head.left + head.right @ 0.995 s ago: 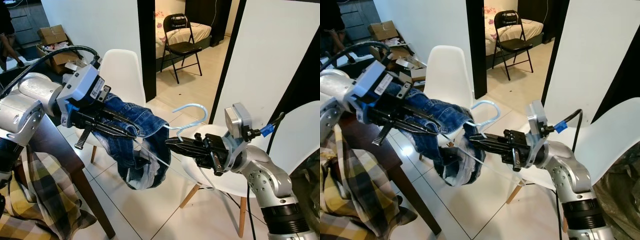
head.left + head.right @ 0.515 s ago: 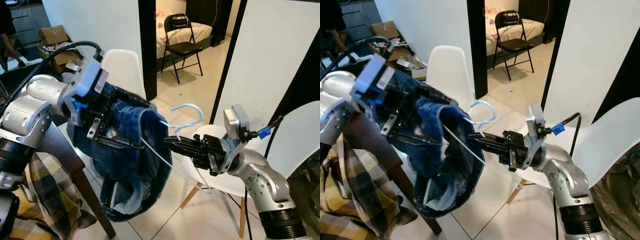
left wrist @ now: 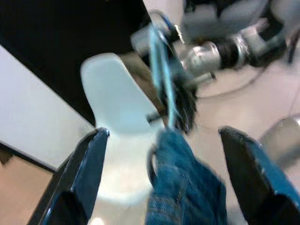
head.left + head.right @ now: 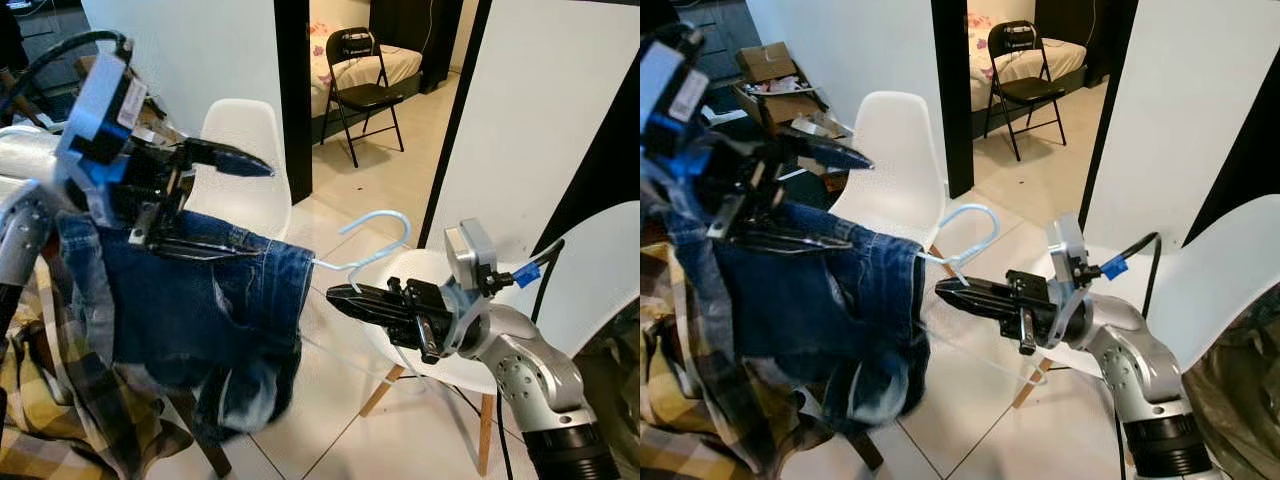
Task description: Hang hanger
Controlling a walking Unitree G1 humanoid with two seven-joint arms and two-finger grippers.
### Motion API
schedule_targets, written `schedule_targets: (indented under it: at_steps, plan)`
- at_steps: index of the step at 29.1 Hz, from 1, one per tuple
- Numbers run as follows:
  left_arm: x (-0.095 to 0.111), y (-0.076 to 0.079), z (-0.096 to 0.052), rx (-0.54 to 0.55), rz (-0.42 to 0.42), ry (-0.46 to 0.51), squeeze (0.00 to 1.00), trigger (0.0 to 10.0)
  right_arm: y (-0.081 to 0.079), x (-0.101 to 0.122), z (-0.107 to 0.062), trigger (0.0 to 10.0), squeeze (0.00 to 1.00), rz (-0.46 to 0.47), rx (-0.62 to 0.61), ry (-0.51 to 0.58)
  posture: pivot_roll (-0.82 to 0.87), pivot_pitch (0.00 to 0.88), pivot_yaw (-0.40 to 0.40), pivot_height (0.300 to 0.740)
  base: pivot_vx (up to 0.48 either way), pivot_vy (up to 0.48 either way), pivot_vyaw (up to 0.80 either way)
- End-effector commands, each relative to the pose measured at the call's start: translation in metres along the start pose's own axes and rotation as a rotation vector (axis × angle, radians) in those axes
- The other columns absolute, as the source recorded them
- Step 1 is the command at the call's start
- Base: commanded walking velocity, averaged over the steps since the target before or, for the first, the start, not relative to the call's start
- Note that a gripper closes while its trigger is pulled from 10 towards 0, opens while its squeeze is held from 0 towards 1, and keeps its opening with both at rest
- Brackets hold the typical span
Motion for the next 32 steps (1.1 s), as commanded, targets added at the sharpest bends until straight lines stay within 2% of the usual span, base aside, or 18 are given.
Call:
schedule_targets:
  at_steps: [1,3,4,7,8,9,11,17,21,29,32]
  plan:
    - [0.001,0.004,-0.005,-0.027,-0.001,-0.047,1.00,10.0,-0.003,0.008,0.005,10.0,0.00,-0.049,0.029,0.024,0.05,0.000,0.040,0.740,0.000,0.000,0.00]
    - [0.002,0.005,-0.007,-0.033,-0.002,-0.063,1.00,10.0,-0.003,0.008,0.005,10.0,0.00,-0.050,0.031,0.021,0.05,0.000,0.040,0.740,0.000,0.000,0.00]
    - [0.006,0.003,-0.017,-0.043,-0.012,-0.106,0.04,10.0,-0.004,0.007,0.005,10.0,0.00,-0.051,0.037,0.009,0.05,0.004,0.043,0.740,0.000,0.000,0.00]
    - [0.010,0.002,-0.025,-0.047,-0.022,-0.134,0.04,10.0,-0.005,0.006,0.004,10.0,0.00,-0.052,0.040,0.001,0.05,0.004,0.043,0.740,0.000,0.000,0.00]
    - [0.013,0.002,-0.031,-0.050,-0.033,-0.159,0.00,10.0,-0.006,0.006,0.004,10.0,0.00,-0.054,0.044,-0.008,0.05,0.004,0.043,0.740,0.000,0.000,0.00]
    - [0.013,0.002,-0.031,-0.050,-0.033,-0.159,0.00,10.0,-0.006,0.006,0.004,10.0,0.00,-0.054,0.044,-0.008,0.05,0.004,0.043,0.740,0.000,0.000,0.00]
    - [0.007,0.000,-0.039,-0.037,-0.057,-0.258,0.00,10.0,-0.008,0.007,0.002,10.0,0.00,-0.060,0.060,-0.021,0.06,0.003,0.048,0.740,0.000,0.000,0.00]
    - [-0.006,-0.004,-0.046,-0.017,-0.086,-0.371,0.00,10.0,-0.010,0.009,0.003,10.0,0.00,-0.067,0.081,-0.032,0.06,0.001,0.052,0.740,0.000,0.000,0.00]
    - [-0.010,-0.003,-0.045,-0.030,-0.112,-0.383,0.00,10.0,-0.011,0.009,0.003,10.0,0.00,-0.070,0.084,-0.033,0.06,0.001,0.052,0.740,0.000,0.000,0.00]
    - [-0.025,0.002,-0.029,-0.112,-0.149,-0.376,0.00,10.0,-0.014,0.009,0.005,10.0,0.00,-0.070,0.094,-0.029,0.04,0.000,0.059,0.740,0.000,0.000,0.00]
    - [-0.026,0.004,-0.027,-0.126,-0.156,-0.374,0.00,10.0,-0.015,0.009,0.006,10.0,0.00,-0.070,0.095,-0.029,0.04,0.000,0.060,0.740,0.000,0.000,0.00]
Point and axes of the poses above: a point about 5 cm out from each wrist's last joint towards the gripper, its own z axis pointing out of the wrist towards the gripper, its own x axis along the axis of the wrist's last joint, y = z × x, the point moved 2 cm from there along z, pointing out of the wrist towards the gripper, and after that the axes turned 7 degrees about -z, right-handed, at the moved point
